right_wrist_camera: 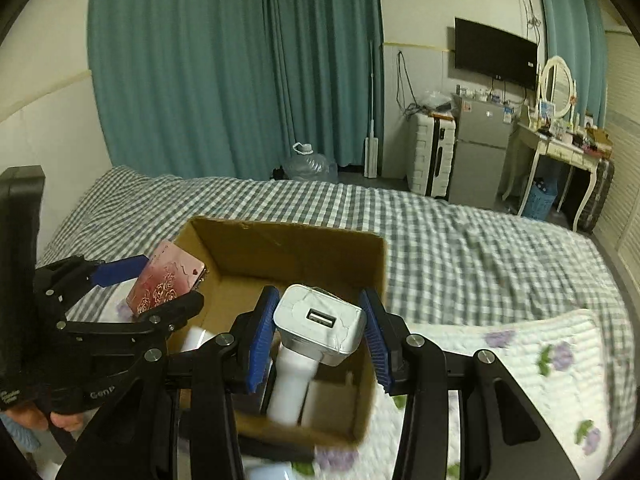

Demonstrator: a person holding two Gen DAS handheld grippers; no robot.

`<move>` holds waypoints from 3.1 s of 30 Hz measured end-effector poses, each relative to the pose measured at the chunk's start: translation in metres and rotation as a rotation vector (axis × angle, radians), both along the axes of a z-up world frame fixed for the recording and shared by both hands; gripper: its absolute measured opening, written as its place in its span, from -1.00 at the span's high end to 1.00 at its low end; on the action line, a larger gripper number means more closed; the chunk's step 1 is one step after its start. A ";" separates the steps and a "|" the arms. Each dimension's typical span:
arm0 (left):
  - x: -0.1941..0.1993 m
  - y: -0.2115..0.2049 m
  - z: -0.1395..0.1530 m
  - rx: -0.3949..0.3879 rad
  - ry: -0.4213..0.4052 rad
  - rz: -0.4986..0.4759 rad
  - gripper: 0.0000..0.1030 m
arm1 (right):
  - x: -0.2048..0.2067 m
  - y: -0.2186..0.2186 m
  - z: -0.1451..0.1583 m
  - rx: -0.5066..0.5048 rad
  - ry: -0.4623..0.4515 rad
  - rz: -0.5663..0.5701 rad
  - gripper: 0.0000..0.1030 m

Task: Organize rigid objects
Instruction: 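Place the card case and white charger into the box, opening both tools, then grasp the black cylinder with left tool while right tool grasps blue earbud case, then lower the black cylinder and blue case into the box and release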

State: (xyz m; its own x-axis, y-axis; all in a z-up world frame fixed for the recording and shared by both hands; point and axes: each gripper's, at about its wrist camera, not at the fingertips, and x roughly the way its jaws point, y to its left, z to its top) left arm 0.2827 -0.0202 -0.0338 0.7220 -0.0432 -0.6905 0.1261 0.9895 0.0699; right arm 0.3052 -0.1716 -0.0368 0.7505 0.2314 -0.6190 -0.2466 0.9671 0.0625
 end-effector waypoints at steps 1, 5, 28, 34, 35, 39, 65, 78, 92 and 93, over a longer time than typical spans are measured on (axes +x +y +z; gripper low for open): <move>0.006 0.000 -0.003 -0.012 0.004 -0.006 -0.36 | 0.007 0.002 -0.006 -0.004 0.007 -0.004 0.19; 0.009 -0.002 -0.009 -0.057 -0.015 -0.029 -0.42 | 0.021 0.003 -0.019 0.006 0.017 -0.014 0.17; -0.114 0.056 0.034 -0.070 0.007 0.003 -0.43 | -0.130 0.007 0.030 -0.016 0.020 -0.088 -0.72; -0.127 0.059 -0.019 -0.078 0.043 0.005 -0.43 | -0.131 0.026 -0.040 -0.084 0.123 -0.048 -0.72; -0.127 0.059 -0.029 -0.077 0.053 -0.001 -0.43 | -0.130 0.028 -0.053 -0.096 0.135 -0.037 -0.72; -0.118 0.051 -0.067 -0.005 0.094 -0.010 -0.43 | -0.119 0.037 -0.099 -0.122 0.214 0.001 -0.71; -0.091 -0.050 -0.129 0.168 0.237 -0.331 -0.43 | -0.124 -0.065 -0.113 0.089 0.283 -0.163 -0.02; -0.078 -0.068 -0.126 0.039 0.289 -0.301 -0.20 | -0.127 -0.068 -0.102 0.108 0.264 -0.183 -0.02; -0.119 -0.051 -0.109 0.010 0.280 -0.214 0.17 | -0.142 -0.064 -0.094 0.113 0.254 -0.165 -0.02; -0.123 -0.049 -0.106 0.006 0.281 -0.211 0.17 | -0.144 -0.064 -0.092 0.112 0.250 -0.163 -0.02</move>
State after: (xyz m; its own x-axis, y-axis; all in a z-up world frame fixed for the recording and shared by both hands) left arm 0.1599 -0.0692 -0.1401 0.4795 -0.1663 -0.8616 0.3427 0.9394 0.0095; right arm 0.1613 -0.2352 -0.1285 0.6107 0.1979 -0.7667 -0.0525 0.9763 0.2101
